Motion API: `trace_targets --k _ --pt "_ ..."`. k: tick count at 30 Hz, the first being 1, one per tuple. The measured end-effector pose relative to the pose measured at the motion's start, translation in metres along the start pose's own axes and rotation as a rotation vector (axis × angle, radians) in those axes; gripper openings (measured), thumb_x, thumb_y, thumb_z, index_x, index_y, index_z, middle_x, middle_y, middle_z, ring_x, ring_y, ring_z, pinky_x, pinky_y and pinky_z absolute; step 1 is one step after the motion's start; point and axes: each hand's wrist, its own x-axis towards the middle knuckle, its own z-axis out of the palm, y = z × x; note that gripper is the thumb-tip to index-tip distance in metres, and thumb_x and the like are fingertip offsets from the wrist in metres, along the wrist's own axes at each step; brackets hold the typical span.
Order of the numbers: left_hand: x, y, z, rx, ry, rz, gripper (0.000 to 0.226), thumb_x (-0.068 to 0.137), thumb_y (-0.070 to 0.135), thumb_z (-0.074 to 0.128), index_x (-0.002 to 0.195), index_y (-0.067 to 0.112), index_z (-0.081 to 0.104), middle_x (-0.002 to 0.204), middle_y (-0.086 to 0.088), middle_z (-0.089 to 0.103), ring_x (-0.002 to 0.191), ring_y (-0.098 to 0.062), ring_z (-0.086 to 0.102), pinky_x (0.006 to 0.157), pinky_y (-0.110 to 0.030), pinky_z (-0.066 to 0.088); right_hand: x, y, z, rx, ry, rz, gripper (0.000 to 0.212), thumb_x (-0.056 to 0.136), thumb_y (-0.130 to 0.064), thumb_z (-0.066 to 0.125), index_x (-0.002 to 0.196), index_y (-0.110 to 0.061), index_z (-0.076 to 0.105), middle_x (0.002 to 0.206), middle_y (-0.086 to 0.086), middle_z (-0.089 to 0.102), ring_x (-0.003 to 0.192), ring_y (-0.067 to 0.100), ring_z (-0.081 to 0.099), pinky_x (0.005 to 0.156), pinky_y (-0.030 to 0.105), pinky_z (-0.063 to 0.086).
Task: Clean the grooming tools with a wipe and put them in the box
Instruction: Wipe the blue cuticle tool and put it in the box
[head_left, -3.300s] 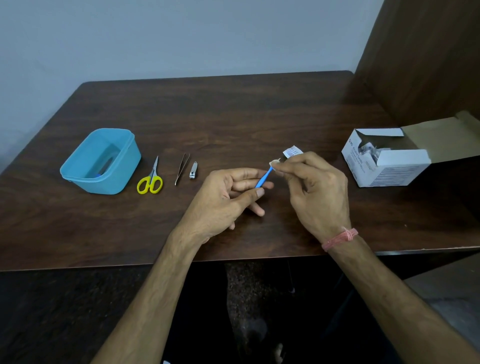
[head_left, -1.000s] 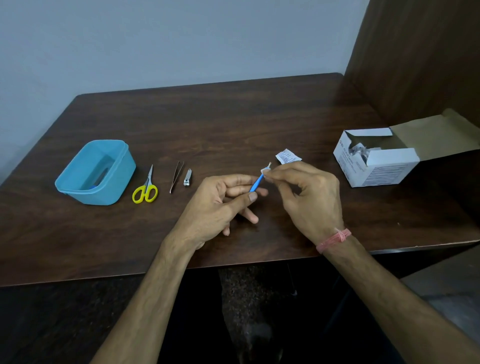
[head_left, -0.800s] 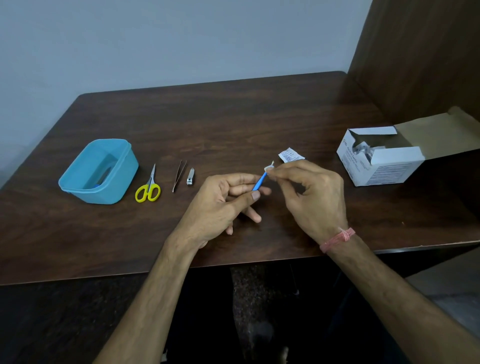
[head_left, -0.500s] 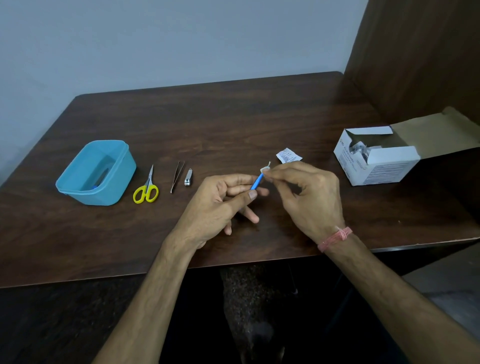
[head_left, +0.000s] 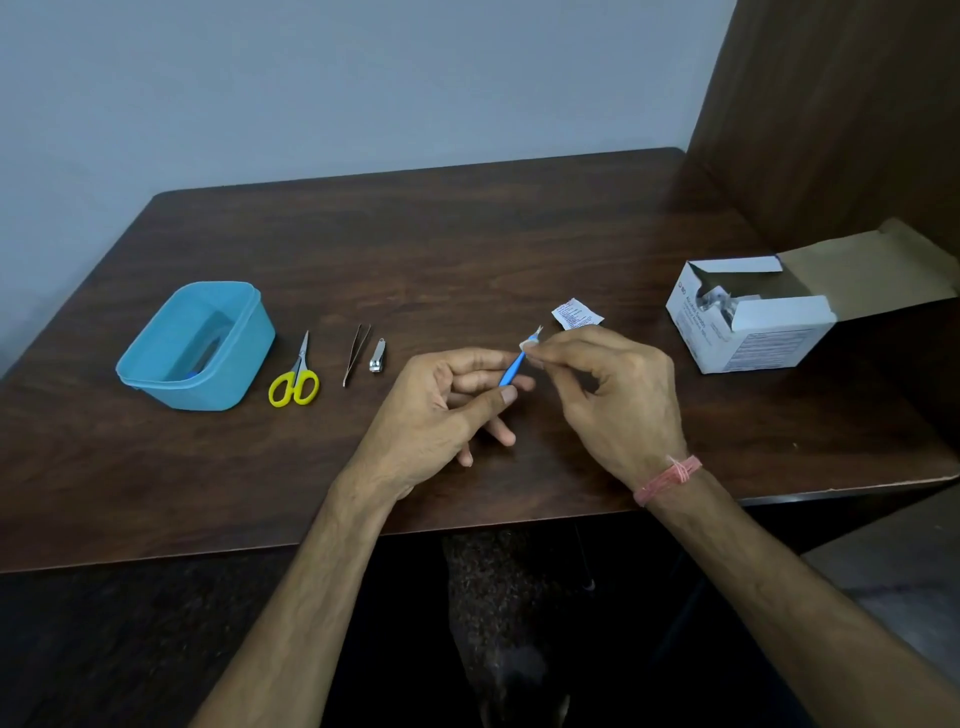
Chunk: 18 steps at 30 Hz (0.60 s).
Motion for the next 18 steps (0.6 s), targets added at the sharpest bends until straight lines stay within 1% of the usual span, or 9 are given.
trace_targets --k 5,7,9,11,13,14,17,18 --pt "0.0006 0.0003 -0.0007 0.005 0.004 -0.008 0.03 0.107 0.007 0.073 0.133 0.022 0.075 0.119 0.008 0.085 0.072 -0.017 0.081 0.039 -0.021 0.046 0.0005 -0.0006 0.0001 -0.019 -0.006 0.014 0.027 0.098 -0.003 0.076 0.111 -0.023 0.088 0.108 -0.012 0.081 0.086 0.016 0.078 0.075 0.04 0.064" --pt "0.001 -0.0003 -0.0011 0.017 0.005 -0.005 0.029 0.106 0.007 0.074 0.132 0.021 0.075 0.118 0.008 0.085 0.073 -0.018 0.081 0.039 -0.021 0.046 0.0002 -0.0004 0.0004 -0.023 -0.032 -0.019 0.032 0.098 0.0 0.073 0.113 -0.023 0.088 0.109 -0.012 0.081 0.09 0.012 0.078 0.074 0.038 0.064" --pt "0.0018 -0.0018 -0.0007 0.022 0.007 -0.009 0.03 0.106 0.008 0.075 0.132 0.022 0.075 0.118 0.008 0.085 0.074 -0.02 0.082 0.039 -0.022 0.047 0.0005 -0.0006 -0.0002 -0.031 -0.027 -0.011 0.034 0.097 0.002 0.071 0.113 -0.023 0.088 0.109 -0.012 0.08 0.091 0.009 0.077 0.075 0.036 0.063" --pt "0.0022 -0.0027 -0.0003 0.021 0.01 -0.013 0.03 0.105 0.008 0.076 0.132 0.023 0.075 0.118 0.008 0.085 0.075 -0.021 0.083 0.039 -0.022 0.047 0.0 -0.0018 -0.001 -0.038 -0.028 -0.002 0.036 0.097 0.003 0.07 0.113 -0.023 0.088 0.109 -0.012 0.079 0.092 0.007 0.075 0.075 0.033 0.063" --pt "0.0022 -0.0029 -0.0006 0.019 0.017 -0.011 0.031 0.105 0.008 0.076 0.132 0.023 0.075 0.118 0.008 0.085 0.076 -0.022 0.083 0.04 -0.022 0.048 -0.0006 -0.0023 -0.001 -0.036 -0.052 -0.038 0.035 0.097 0.004 0.072 0.113 -0.023 0.088 0.109 -0.011 0.079 0.09 0.003 0.072 0.073 0.032 0.062" --pt "0.0023 -0.0028 -0.0008 0.016 0.02 -0.01 0.031 0.104 0.008 0.077 0.132 0.023 0.075 0.119 0.008 0.085 0.077 -0.022 0.083 0.04 -0.022 0.048 -0.0004 -0.0024 -0.001 -0.033 -0.055 -0.05 0.035 0.097 0.004 0.072 0.113 -0.022 0.087 0.11 -0.01 0.079 0.09 0.002 0.072 0.073 0.033 0.062" --pt "0.0022 -0.0028 0.0003 0.012 0.026 -0.012 0.031 0.104 0.008 0.077 0.132 0.022 0.075 0.119 0.008 0.085 0.076 -0.021 0.083 0.04 -0.022 0.048 0.0002 -0.0024 -0.0019 -0.037 -0.029 -0.029 0.035 0.097 0.005 0.071 0.113 -0.022 0.088 0.111 -0.01 0.08 0.095 0.008 0.077 0.076 0.039 0.064" --pt "0.0022 -0.0029 0.0002 0.009 0.026 -0.01 0.032 0.103 0.008 0.078 0.132 0.022 0.075 0.119 0.008 0.085 0.076 -0.021 0.083 0.04 -0.023 0.049 -0.0001 -0.0028 -0.0018 -0.039 -0.037 -0.035 0.035 0.097 0.004 0.072 0.113 -0.022 0.087 0.111 -0.01 0.08 0.094 0.008 0.076 0.075 0.039 0.064"
